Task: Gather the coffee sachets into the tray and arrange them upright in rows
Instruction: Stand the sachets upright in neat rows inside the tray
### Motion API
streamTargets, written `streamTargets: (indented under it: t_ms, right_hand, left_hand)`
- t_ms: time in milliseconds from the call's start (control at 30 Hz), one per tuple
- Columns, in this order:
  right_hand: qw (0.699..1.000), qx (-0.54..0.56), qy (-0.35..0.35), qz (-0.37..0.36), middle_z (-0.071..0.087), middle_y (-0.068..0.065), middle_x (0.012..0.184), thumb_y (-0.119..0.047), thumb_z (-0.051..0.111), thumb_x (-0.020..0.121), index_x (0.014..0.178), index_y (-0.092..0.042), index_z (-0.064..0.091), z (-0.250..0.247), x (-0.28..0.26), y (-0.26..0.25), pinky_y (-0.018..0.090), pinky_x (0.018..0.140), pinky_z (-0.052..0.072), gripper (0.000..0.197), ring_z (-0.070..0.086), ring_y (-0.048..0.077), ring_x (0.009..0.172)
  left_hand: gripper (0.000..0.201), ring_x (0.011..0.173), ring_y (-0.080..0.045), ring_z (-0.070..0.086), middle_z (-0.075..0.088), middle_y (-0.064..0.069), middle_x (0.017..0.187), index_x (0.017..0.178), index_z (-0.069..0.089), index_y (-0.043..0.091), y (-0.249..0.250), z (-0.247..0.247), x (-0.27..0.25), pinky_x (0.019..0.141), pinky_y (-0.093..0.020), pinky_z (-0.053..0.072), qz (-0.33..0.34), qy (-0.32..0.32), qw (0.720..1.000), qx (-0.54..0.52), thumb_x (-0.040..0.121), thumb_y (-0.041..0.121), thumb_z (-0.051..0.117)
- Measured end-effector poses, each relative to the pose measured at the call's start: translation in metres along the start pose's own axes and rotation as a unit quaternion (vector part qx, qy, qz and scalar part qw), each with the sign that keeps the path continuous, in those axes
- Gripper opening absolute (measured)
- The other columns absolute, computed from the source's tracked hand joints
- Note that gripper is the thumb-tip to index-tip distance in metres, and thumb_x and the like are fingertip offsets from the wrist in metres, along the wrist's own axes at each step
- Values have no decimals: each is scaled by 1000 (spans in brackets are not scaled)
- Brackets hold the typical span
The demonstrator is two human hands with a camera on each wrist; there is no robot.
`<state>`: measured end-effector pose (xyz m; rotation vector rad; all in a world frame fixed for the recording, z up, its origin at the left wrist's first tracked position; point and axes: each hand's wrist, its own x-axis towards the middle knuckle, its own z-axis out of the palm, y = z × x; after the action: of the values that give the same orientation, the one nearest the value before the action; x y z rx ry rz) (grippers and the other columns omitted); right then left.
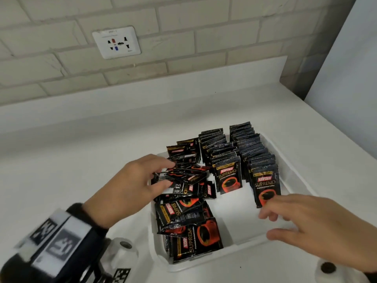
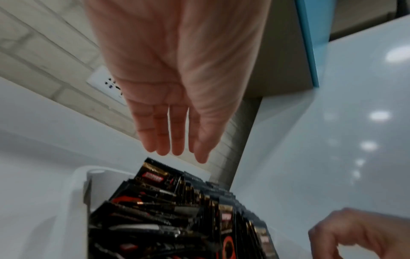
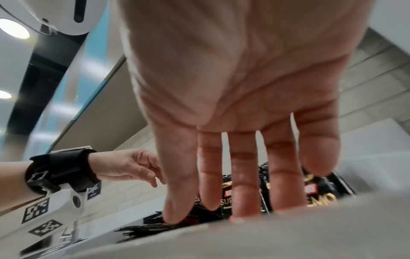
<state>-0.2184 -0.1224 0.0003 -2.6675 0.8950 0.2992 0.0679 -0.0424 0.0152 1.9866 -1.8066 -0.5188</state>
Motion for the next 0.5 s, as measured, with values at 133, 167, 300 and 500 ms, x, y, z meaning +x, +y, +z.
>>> streamTargets:
  t_ms: [133, 167, 300, 500]
  right_hand:
    - [1000, 27, -5, 1, 37, -38, 101, -65, 39, 84, 105, -57, 35, 12, -6, 3, 9, 88, 32, 23, 39, -12, 102]
    - [999, 34, -16, 9, 37, -38, 102, -67, 37, 83, 99, -59, 32, 16, -6, 5, 10, 90, 32, 19, 40, -9, 104]
    - [999, 46, -9, 4, 34, -42, 95, -88, -12, 39, 109, -56, 37, 30, -5, 15, 4, 85, 27, 91, 35, -17, 99]
    - [999, 14, -8, 37, 30, -39, 70, -74, 2, 80, 91, -48, 47, 33, 1, 22, 3, 64, 29, 53, 42, -20, 67]
  left_hand:
    - [58, 124, 2, 37, 35, 15, 142, 140, 36, 25, 10, 14, 27, 95, 1, 17, 18, -98, 992, 80, 88, 31, 60]
    - [65, 132, -2, 30, 29, 12, 148, 144, 29, 24, 13, 17, 34, 99, -3, 14, 17, -123, 987, 100, 88, 34, 59]
    - [85, 140, -10, 11, 8, 7, 155, 149, 8, 21, 14, 27, 52, 110, -19, 12, 0, -204, 967, 154, 85, 39, 61]
    - [91, 139, -18, 11, 7, 2, 155, 149, 1, 21, 6, 37, 65, 112, -29, 16, -17, -218, 956, 198, 84, 41, 62]
